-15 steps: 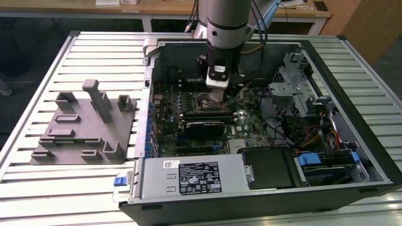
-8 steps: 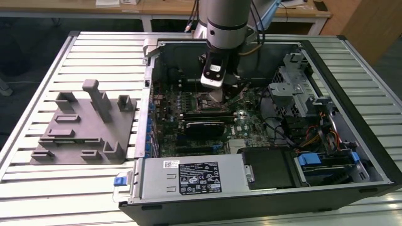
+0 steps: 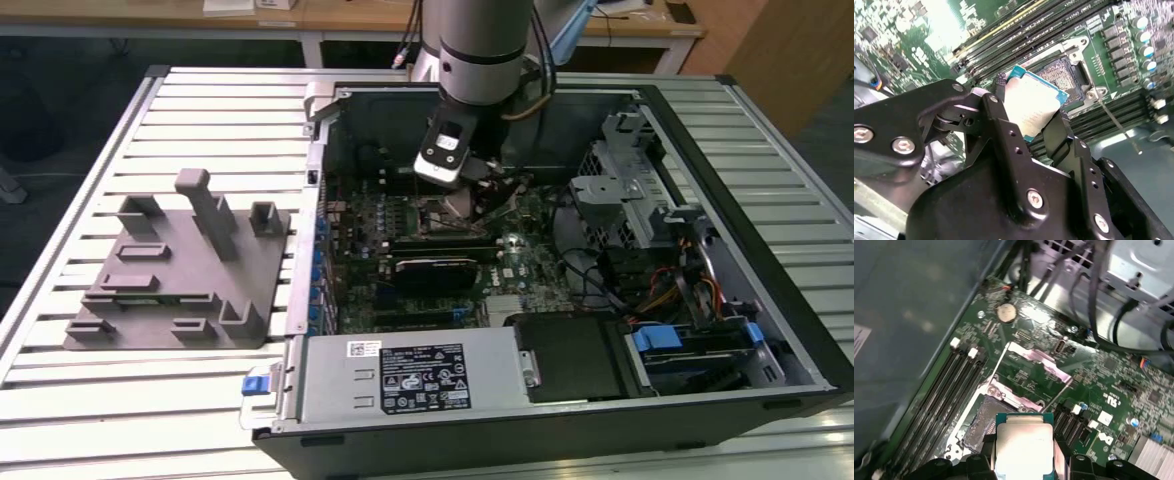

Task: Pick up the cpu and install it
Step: 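Place the cpu into insertion slot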

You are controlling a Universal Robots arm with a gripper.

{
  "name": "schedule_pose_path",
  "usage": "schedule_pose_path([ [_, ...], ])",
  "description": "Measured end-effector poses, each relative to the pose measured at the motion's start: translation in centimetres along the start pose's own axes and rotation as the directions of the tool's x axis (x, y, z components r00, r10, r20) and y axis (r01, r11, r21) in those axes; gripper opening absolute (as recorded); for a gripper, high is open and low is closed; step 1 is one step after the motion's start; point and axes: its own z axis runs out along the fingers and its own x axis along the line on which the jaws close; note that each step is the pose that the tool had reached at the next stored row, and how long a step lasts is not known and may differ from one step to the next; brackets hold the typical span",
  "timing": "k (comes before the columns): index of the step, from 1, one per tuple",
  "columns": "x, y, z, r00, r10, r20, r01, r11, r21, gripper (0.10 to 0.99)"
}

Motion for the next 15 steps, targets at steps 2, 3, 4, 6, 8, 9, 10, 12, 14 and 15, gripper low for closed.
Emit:
schedule_pose_path([
  [2,0.00,0.00,0.02,0.9994,0.036,0.0022,-0.036,0.9994,0.000,0.541],
  [3,0.00,0.00,0.03,0.9985,0.054,0.0033,-0.054,0.9986,0.000,0.541],
  [4,0.00,0.00,0.04,0.9973,0.073,0.0045,-0.073,0.9973,0.000,0.541],
  [6,0.00,0.00,0.06,0.9940,0.109,0.0067,-0.109,0.9940,0.000,0.541],
  [8,0.00,-0.01,0.09,0.9894,0.145,0.0088,-0.145,0.9895,-0.001,0.541],
  [9,0.00,-0.01,0.09,0.9867,0.162,0.0099,-0.162,0.9867,-0.001,0.541],
  [10,0.00,-0.01,0.11,0.9836,0.180,0.0110,-0.180,0.9837,-0.001,0.541],
  [12,0.00,-0.01,0.14,0.9761,0.217,0.0131,-0.217,0.9762,-0.002,0.541],
  [14,0.00,-0.01,0.17,0.9676,0.252,0.0153,-0.252,0.9678,-0.002,0.541],
  [15,0.00,-0.01,0.19,0.9630,0.269,0.0163,-0.269,0.9631,-0.002,0.541],
])
